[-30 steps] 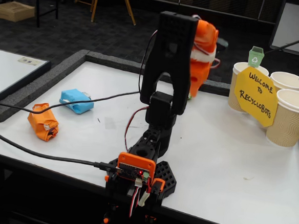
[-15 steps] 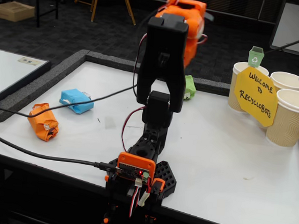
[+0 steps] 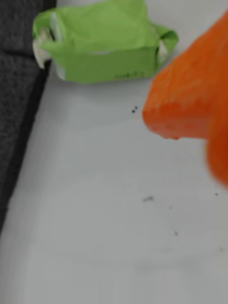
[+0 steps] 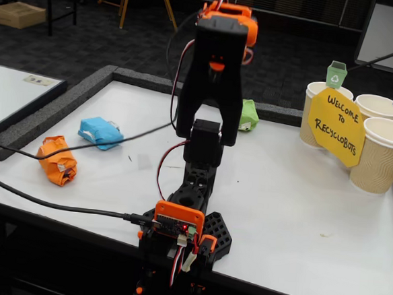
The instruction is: Sort rubbish by color.
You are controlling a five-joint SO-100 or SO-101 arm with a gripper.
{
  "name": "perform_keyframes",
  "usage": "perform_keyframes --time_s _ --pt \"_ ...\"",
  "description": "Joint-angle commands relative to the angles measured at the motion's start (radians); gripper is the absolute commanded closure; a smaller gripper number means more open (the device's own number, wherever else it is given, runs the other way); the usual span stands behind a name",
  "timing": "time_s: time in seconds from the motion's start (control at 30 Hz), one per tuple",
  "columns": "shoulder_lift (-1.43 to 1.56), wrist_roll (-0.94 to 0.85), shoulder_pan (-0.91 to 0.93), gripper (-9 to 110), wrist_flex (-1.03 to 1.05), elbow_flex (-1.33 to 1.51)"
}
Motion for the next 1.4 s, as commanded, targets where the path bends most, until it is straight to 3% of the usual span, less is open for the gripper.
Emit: perform_keyframes --time_s 0.0,0.33,0.57,1.37 --pt "-0.06 0.144 -0.018 92 -0.064 -0.166" --pt "-0.143 0.336 0.014 76 -0.183 -0.219" --pt "-0.163 0.356 0.038 71 -0.212 -0.225" --pt "-0.405 0.293 0.14 73 -0.387 -0.255"
